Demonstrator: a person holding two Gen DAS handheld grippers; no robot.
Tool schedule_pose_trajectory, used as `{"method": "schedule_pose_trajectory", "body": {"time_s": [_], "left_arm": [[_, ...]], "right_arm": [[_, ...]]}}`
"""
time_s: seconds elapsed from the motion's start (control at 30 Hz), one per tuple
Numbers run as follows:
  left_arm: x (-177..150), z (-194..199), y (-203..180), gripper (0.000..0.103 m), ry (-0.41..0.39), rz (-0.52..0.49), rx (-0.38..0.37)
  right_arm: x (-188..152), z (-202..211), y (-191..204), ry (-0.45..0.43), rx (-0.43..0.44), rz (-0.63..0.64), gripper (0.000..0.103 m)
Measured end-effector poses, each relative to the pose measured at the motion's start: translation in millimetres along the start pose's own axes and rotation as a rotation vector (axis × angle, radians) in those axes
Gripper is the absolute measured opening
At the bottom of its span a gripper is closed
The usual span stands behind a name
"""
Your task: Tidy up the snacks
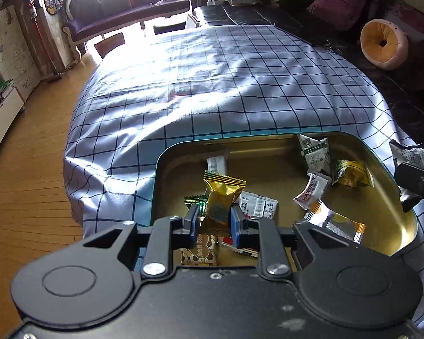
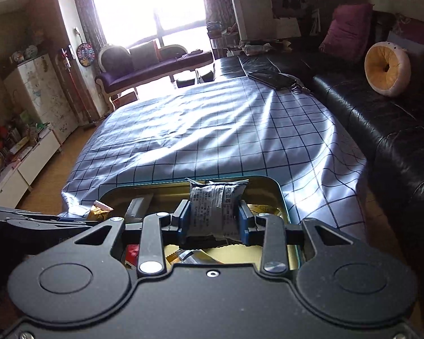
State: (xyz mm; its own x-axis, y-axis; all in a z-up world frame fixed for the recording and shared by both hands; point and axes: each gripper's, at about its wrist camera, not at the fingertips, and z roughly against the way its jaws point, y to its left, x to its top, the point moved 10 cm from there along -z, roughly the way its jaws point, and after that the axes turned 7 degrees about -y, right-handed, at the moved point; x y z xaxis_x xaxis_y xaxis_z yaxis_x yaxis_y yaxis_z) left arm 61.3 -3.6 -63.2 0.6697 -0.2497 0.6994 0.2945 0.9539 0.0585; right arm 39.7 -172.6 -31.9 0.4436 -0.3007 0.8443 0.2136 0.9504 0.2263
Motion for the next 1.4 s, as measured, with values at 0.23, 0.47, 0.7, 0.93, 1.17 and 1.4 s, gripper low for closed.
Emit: {"method": "schedule_pose_trajectory", "body": {"time_s": [0.23, 0.47, 0.7, 0.93, 1.17, 1.4], "left_arm": [[-1, -17, -6, 0.022, 0.023, 0.046, -0.040], [10, -15, -23, 0.022, -0.004, 0.000, -0.073], [25, 9, -21, 0.031, -0.066, -0.011, -0.066], [5, 32, -6, 0.032, -0.074, 0.022, -0.002], [-12, 44, 6, 0.034, -0.091, 0.027, 0.055], [-30, 45, 12, 0.034, -0.075, 0.048, 0.060]], "right_arm": [[-14, -3, -11, 0.032, -0.024, -0.004, 0.044], [-14, -3, -14, 0.037, -0.037, -0.008, 0.044], [-17, -4, -13, 0.048, -0.036, 0.000, 0.044], [-19, -5, -10, 0.058, -0.038, 0.013, 0.044], [-22, -6, -5, 0.058, -0.041, 0.054, 0.045], [-27, -1, 2, 0.065, -0.033, 0.057, 0.045]]}}
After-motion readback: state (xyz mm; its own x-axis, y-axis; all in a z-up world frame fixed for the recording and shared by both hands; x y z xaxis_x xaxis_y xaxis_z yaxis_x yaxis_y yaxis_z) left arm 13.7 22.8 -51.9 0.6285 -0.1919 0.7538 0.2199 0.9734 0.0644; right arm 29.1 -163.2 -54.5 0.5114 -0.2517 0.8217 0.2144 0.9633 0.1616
